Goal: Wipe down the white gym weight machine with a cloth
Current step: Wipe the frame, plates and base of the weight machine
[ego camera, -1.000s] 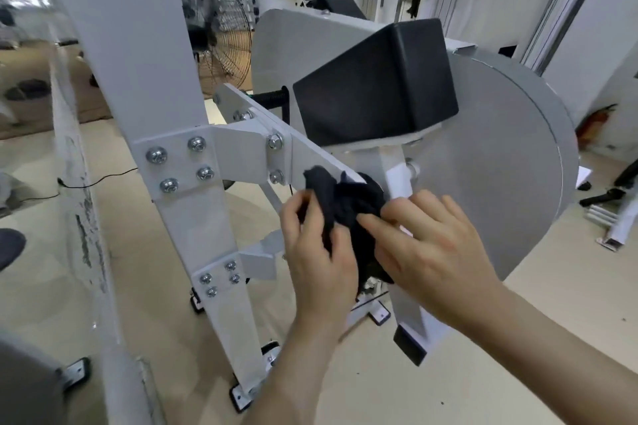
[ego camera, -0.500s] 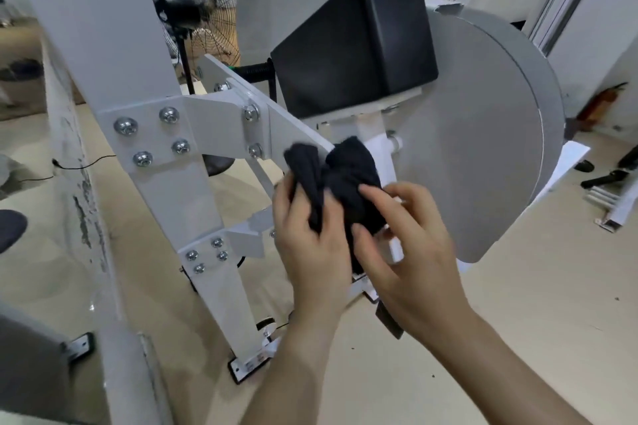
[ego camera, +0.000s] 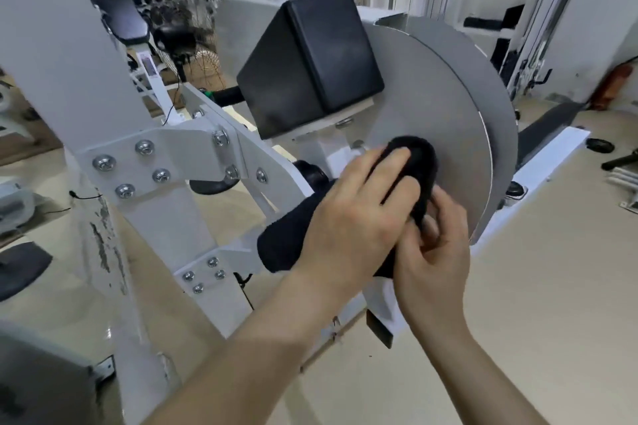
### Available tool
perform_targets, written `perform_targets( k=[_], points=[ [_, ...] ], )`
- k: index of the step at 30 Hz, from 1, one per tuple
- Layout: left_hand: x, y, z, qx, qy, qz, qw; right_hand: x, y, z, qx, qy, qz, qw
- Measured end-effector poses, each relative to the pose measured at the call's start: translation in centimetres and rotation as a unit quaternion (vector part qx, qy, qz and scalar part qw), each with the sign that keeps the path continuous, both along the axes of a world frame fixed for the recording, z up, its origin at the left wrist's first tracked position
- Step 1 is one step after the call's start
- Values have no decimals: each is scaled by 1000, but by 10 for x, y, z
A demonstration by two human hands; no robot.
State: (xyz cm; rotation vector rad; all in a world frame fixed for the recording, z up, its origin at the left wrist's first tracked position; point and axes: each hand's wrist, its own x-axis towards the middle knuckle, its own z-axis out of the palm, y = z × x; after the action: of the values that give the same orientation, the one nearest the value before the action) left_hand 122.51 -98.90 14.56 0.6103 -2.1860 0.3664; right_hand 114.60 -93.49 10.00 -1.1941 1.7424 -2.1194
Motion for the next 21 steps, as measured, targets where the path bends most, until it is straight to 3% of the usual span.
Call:
perform_targets(
  k=[3,5,8,10,12,17,21],
  points=[
    [12,-18,19,-1,-98,183,978,7,-26,0,22,214,73,974],
    [27,-23,18,17,-141,200,969,9,-46,-3,44,276,129,951],
    [45,-20,14,31,-174,141,974,5,-73,0,32,281,117,952],
    [50,-16,11,24,-160,155,974,3,-80,-5,8,295,96,950],
    [45,-6,2,-2,-208,173,963,0,-71,-28,18,302,80,950],
    [33,19,-66,-70,-333,57,938,-6,3,-118,165,343,10,925],
    [34,43,-131,-66,-292,-37,953,-19,61,-155,231,334,16,914]
  ],
)
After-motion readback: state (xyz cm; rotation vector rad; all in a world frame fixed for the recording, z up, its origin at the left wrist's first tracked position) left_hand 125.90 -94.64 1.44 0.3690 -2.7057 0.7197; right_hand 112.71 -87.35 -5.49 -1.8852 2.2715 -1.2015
